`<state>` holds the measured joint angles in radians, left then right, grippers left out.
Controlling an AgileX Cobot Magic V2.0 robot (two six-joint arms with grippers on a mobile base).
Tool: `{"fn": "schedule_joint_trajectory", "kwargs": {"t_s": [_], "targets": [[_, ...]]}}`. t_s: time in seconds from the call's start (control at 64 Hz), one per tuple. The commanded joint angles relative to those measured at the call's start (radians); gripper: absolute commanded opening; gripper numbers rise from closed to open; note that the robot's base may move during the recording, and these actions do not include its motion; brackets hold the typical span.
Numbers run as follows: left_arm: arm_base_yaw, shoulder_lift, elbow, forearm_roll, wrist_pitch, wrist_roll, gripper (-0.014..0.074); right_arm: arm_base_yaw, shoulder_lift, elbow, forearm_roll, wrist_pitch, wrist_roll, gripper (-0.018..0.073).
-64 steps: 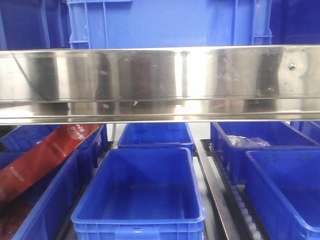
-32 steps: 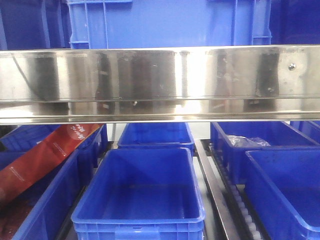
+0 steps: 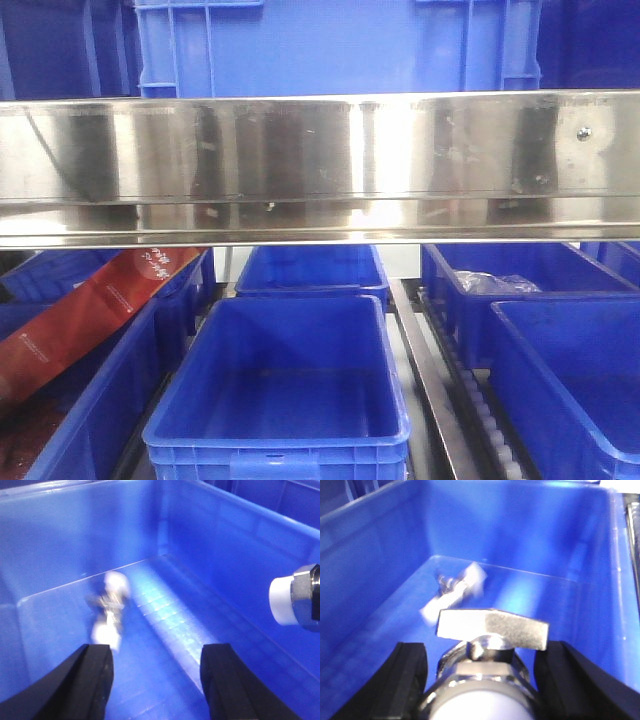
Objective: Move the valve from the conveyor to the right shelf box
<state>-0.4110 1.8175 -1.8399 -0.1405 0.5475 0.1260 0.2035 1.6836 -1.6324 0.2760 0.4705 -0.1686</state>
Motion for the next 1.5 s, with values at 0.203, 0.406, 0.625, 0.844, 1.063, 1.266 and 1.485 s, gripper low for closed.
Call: {"fn": "schedule_joint_trajectory", "kwargs": {"t_s": [0.203,0.406,0.625,0.844,1.063,1.266,1.485], "targets": [[-0.003,-0.015,-0.010,-0.010,0.011,-0.006,0.0307,0.004,-0.014,-0.020,0.001,-0.051,-0.005,0.0521],[-0.003,-0.022,-0.010,-0.010,0.010,-0.006,0.0298,0.004,-0.018,-0.020,0.001,-0.036,-0.005,0.0542],[-0.003,-0.070,-0.010,0.000,0.010,-0.006,0.0057,0.004,-0.050,-0.020,0.001,-0.028,-0.005,0.0279],[0.004,-0.117,-0.010,0.012,0.050,-0.006,-0.0110,0.004,-0.076,-0.020,0.001,0.021,-0.005,-0.0163],[0.032,-0.245,0.129,-0.135,0.008,-0.006,-0.0111,0.004,-0.179,0.029,-0.029,0.005,-0.005,-0.0163],[0.032,-0.464,0.427,-0.121,-0.126,0.011,-0.0111,0.004,-0.335,0.225,-0.072,-0.125,-0.005,-0.0163],[0.059,-0.721,0.787,-0.117,-0.309,0.011,-0.0111,0.004,-0.535,0.548,-0.072,-0.298,-0.005,-0.0163]]}}
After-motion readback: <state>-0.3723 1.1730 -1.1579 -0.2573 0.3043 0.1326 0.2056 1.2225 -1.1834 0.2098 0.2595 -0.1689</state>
